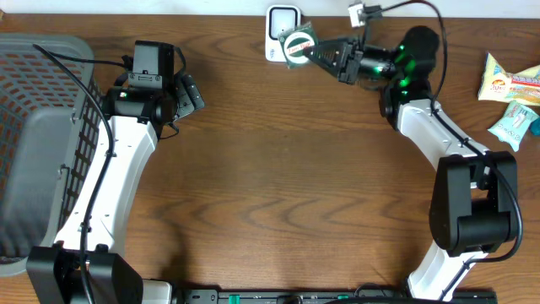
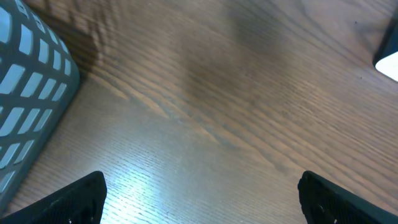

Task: Scan the item barcode
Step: 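Lower the tin back down to the table center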

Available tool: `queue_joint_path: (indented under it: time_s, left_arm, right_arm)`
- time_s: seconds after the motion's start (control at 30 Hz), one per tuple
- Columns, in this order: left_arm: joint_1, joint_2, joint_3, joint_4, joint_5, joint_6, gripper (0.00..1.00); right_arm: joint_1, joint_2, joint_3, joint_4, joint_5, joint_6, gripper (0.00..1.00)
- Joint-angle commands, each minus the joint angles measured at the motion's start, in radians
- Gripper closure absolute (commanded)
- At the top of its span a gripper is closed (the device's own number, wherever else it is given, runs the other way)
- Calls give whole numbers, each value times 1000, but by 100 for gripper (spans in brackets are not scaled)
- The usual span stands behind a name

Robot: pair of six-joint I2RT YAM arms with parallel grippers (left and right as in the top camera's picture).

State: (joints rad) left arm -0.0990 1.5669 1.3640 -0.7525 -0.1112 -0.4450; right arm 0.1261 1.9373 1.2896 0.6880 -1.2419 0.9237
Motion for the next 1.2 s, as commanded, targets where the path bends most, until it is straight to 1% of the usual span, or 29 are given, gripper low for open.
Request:
queue_joint_path:
  time_s: [0.0,0.1,0.23,0.3,0.47,0.63,0.67,0.7,0.77,0.8,0.87,0.9,0.93,1.03,1.17]
  left_arm:
    - [4,-1,-5,-3,-13,-2,2]
    - [4,-1,-5,-3,-13,-2,2]
    - [4,-1,-5,-3,-13,-2,2]
    - [4,-1,-5,-3,-13,-2,2]
    - [4,-1,-5,-3,-13,-2,2]
    - [4,-1,-5,-3,-13,-2,2]
    - [4,-1,-5,-3,-13,-2,2]
    - [5,-1,-5,-3,-13,-2,2]
    - [5,-1,-5,-3,-13,-2,2]
    - [4,-1,-5,-3,-13,-2,2]
    - [4,-1,-5,-3,-13,-2,2]
    - [4,-1,-5,-3,-13,-2,2]
    - [4,-1,-5,-3,-13,-2,2]
    - [4,-1,-5,-3,-13,-2,2]
    - [5,-1,-5,-3,-13,-2,2]
  right_arm:
    - [20,4,9,-121,-40,308,98]
    - [35,4,9,-315,-114,450,99]
    - [63,4,9,-512,-171,541,98]
    - [79,4,9,-573,-179,582,98]
    - [111,4,9,-638,-164,695,98]
    - [121,4,9,-709,-34,766,98]
    - [123,4,9,-747,28,767,97]
    - [125,4,9,-791,88,768,98]
    - [127,4,9,-892,218,793,98]
    - [129,4,9,-957,299,823,96]
    - [131,4,9,-1047,446,871,87]
    - [132,4,9,-1081,509,879,87]
    - [134,4,9,-1112,555,879,84]
    - [138,4,9,-1152,608,879,83]
    - [143,4,9,-1153,616,879,83]
